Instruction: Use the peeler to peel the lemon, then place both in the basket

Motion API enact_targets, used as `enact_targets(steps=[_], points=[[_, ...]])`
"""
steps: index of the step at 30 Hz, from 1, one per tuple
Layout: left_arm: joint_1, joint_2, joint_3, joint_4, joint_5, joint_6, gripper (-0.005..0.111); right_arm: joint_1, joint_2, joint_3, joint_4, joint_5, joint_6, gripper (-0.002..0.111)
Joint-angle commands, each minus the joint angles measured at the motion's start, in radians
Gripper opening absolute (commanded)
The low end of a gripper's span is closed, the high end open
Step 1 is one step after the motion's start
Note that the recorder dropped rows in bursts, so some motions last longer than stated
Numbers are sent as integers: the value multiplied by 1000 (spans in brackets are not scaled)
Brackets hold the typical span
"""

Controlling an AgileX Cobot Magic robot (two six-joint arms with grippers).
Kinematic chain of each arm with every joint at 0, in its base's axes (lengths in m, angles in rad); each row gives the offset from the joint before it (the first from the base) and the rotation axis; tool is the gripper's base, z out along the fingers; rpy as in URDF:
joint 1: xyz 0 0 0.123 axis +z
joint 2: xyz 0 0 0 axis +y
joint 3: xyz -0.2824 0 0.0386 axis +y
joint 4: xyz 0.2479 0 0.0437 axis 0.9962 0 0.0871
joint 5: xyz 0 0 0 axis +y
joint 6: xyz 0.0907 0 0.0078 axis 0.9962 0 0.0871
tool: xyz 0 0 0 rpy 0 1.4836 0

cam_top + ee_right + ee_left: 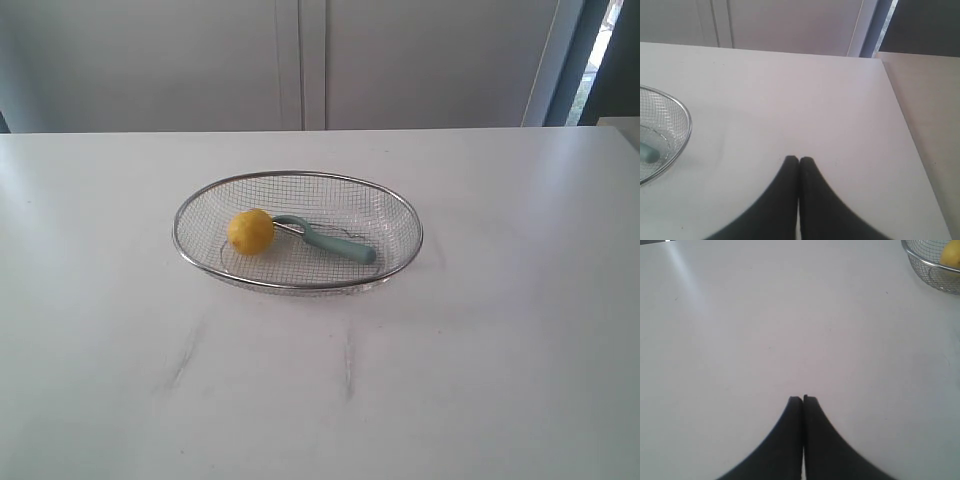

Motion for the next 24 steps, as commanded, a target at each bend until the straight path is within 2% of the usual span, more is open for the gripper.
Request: enact_targets(steps=[1, 12, 24], points=[[-5, -3, 6, 0, -1, 0, 0, -3, -57, 62, -10, -34, -4, 0], [-5, -3, 6, 0, -1, 0, 0, -100, -222, 180, -10, -84, -3, 0], [-5, -3, 6, 0, -1, 0, 0, -104, -405, 342, -10, -84, -3, 0]])
